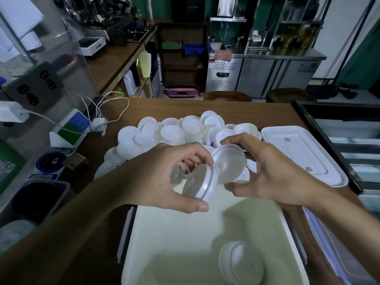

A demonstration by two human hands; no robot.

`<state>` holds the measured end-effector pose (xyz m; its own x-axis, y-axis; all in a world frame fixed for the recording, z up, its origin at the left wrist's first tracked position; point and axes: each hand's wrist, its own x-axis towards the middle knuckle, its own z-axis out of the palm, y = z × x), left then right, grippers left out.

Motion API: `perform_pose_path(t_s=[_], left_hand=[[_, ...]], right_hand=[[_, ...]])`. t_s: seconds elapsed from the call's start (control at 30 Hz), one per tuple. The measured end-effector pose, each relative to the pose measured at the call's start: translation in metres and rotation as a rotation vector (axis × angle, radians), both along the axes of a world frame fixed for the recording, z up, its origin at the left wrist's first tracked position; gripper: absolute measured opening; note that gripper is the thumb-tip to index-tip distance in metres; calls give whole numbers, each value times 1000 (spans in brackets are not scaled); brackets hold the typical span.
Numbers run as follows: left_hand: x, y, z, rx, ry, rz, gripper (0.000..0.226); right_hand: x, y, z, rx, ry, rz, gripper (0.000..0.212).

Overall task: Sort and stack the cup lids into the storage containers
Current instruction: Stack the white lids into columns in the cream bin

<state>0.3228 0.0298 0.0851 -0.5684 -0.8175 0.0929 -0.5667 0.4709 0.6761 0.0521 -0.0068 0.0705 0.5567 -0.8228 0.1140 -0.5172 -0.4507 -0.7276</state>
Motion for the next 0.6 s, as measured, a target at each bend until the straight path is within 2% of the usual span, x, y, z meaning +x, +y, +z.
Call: perform_pose_path(t_s=[0.13, 0.27, 0.37, 0.6], left_hand=[[-1, 15, -12, -39, -53, -26, 66], [0, 25, -23, -9, -198, -12, 67], [0, 29, -32, 25, -343, -4, 71], [-11, 37, -49, 141, -675, 27, 62]], right_hand=[[-3, 22, -2, -33, 57, 48, 76], [-4, 39, -8, -67, 188, 59, 88], [-2, 49, -13, -70, 254, 95, 78], [17, 50, -35, -89, 699, 205, 84]])
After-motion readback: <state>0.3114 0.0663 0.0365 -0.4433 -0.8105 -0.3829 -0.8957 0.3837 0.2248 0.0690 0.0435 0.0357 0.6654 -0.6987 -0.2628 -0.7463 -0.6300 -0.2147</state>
